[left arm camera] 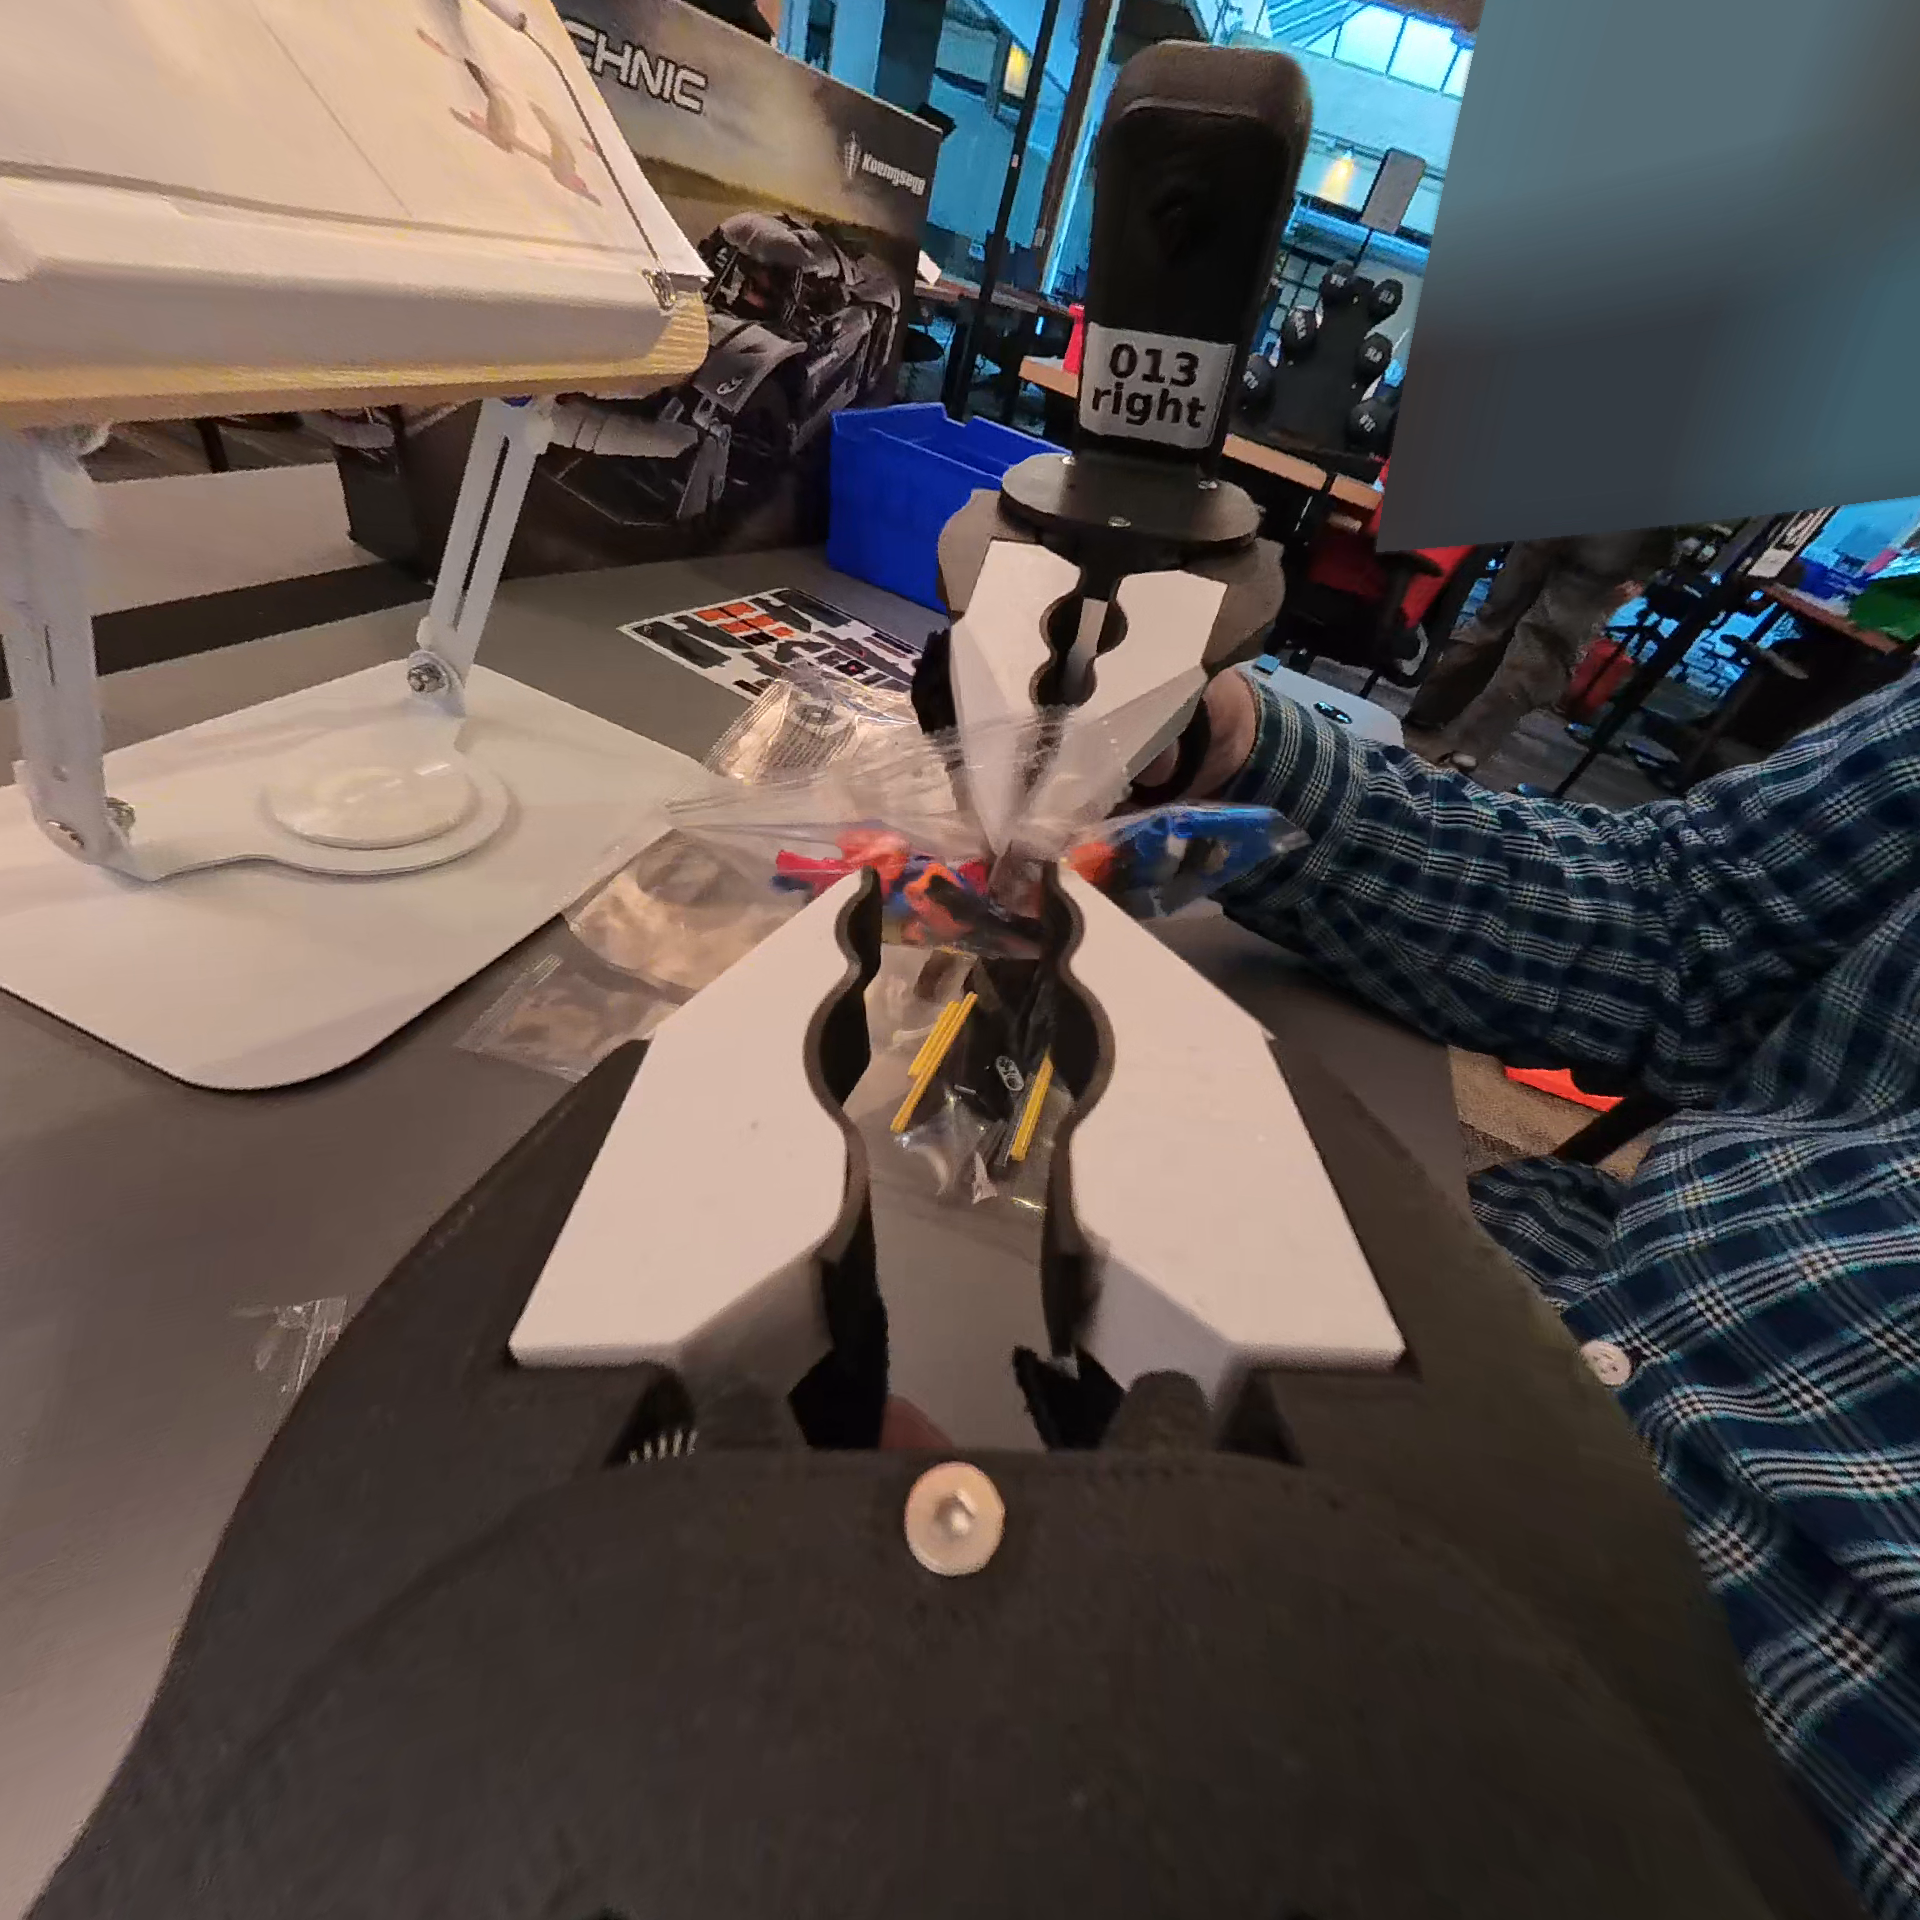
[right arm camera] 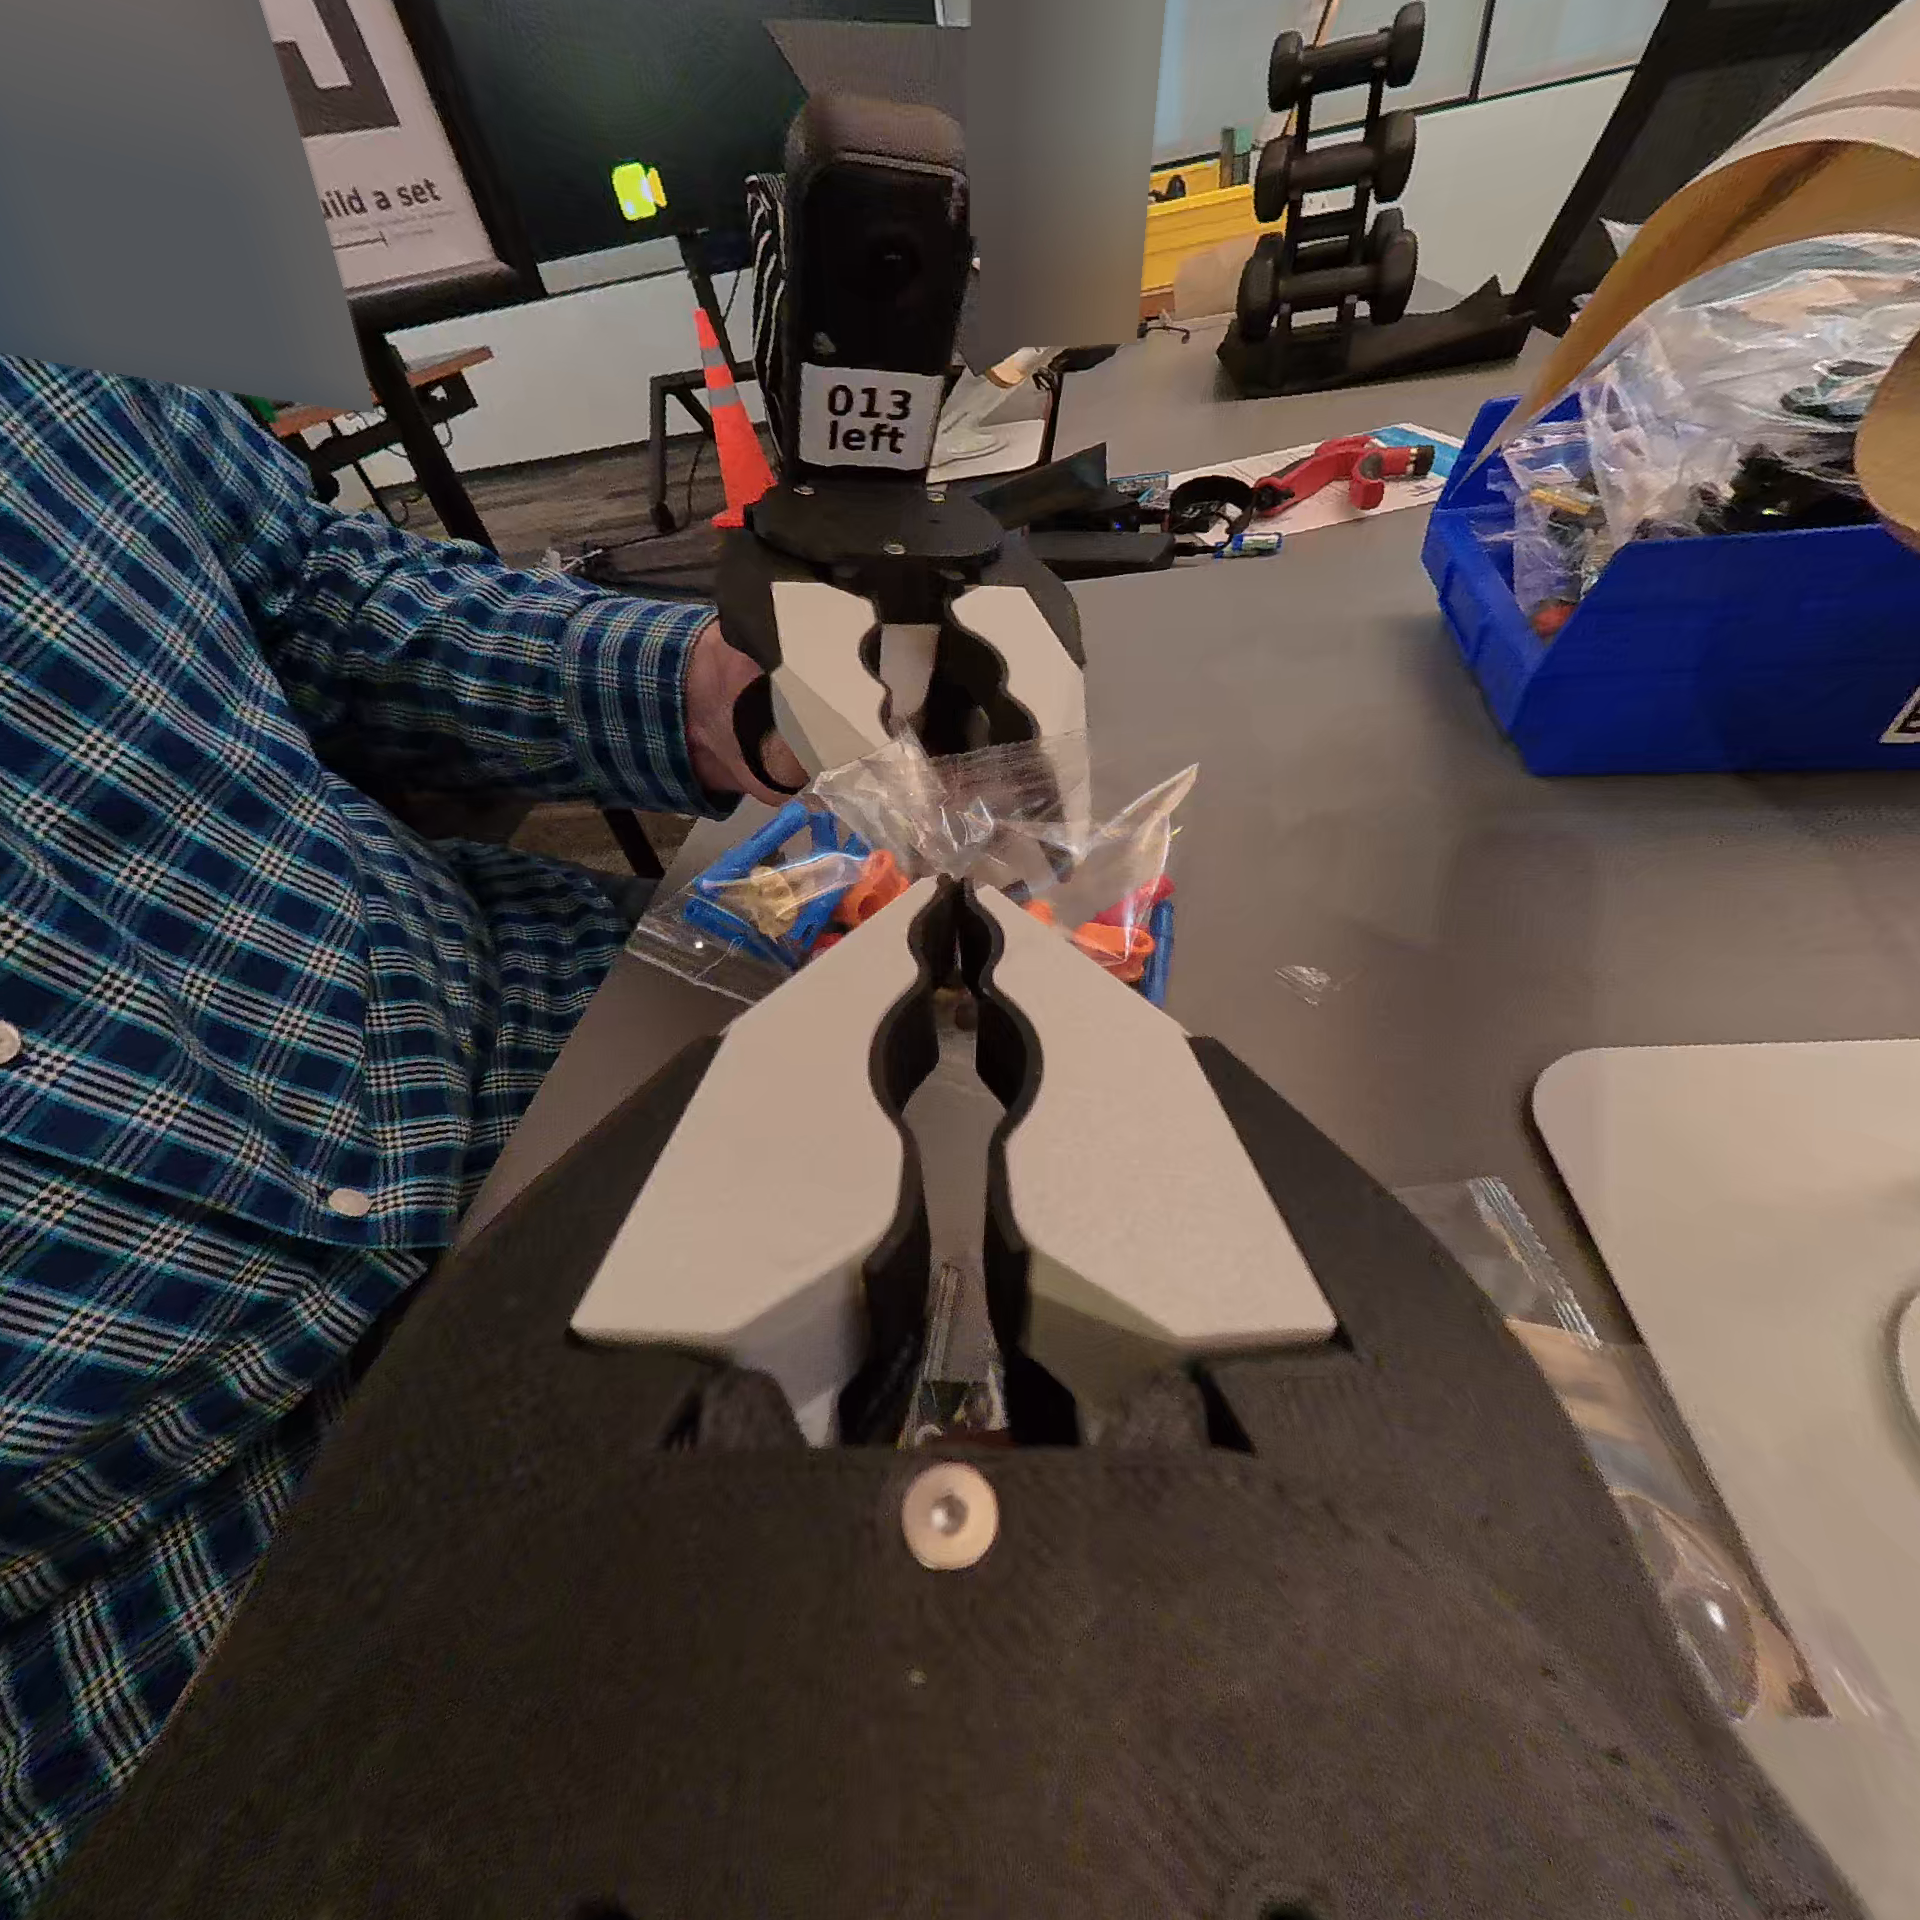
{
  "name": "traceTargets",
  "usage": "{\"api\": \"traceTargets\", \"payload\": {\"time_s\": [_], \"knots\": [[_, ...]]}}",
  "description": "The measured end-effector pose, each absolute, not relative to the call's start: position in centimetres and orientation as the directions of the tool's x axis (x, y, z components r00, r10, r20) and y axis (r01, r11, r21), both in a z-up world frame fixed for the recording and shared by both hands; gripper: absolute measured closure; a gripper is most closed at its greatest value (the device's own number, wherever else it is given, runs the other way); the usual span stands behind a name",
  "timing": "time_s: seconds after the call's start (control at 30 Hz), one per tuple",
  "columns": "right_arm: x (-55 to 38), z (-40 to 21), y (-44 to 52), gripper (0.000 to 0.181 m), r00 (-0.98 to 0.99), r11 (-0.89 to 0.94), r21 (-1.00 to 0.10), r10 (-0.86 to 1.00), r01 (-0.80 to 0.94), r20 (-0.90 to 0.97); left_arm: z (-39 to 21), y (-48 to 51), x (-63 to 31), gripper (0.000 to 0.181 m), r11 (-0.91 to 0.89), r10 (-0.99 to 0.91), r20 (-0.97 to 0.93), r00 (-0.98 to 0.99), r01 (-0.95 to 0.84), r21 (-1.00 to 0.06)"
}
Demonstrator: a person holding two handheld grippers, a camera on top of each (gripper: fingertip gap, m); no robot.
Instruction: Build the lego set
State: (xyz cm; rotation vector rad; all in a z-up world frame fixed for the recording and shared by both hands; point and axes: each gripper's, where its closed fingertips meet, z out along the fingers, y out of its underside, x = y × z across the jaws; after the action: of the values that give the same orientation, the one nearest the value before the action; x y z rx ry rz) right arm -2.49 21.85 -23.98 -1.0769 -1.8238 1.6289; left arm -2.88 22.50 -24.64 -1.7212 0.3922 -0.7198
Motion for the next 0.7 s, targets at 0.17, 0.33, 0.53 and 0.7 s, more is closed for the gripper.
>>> {"api": "traceTargets", "payload": {"time_s": [0.17, 0.33, 0.53, 0.7], "knots": [[-2.35, -24.05, 21.62, 0.181, -0.6, -0.009, -0.967, 0.783, 0.253, -0.164, -24.63, 22.64, -2.42, 0.165, -0.274, -0.618, 0.276, 0.736, 0.128, -0.953], [-2.29, -24.36, 21.38, 0.181, -0.606, -0.015, -0.963, 0.775, 0.269, -0.181, -24.82, 22.34, -1.95, 0.181, -0.26, -0.642, 0.239, 0.729, 0.087, -0.962], [-2.6, -24.45, 21.7, 0.179, -0.582, -0.037, -0.958, 0.787, 0.285, -0.204, -25.07, 22.1, -2.46, 0.181, -0.25, -0.644, 0.159, 0.748, -0.01, -0.968], [-2.68, -24.39, 21.92, 0.168, -0.571, -0.011, -0.957, 0.801, 0.289, -0.182, -25.16, 21.88, -2.26, 0.181, -0.255, -0.666, 0.158, 0.729, -0.023, -0.967]]}}
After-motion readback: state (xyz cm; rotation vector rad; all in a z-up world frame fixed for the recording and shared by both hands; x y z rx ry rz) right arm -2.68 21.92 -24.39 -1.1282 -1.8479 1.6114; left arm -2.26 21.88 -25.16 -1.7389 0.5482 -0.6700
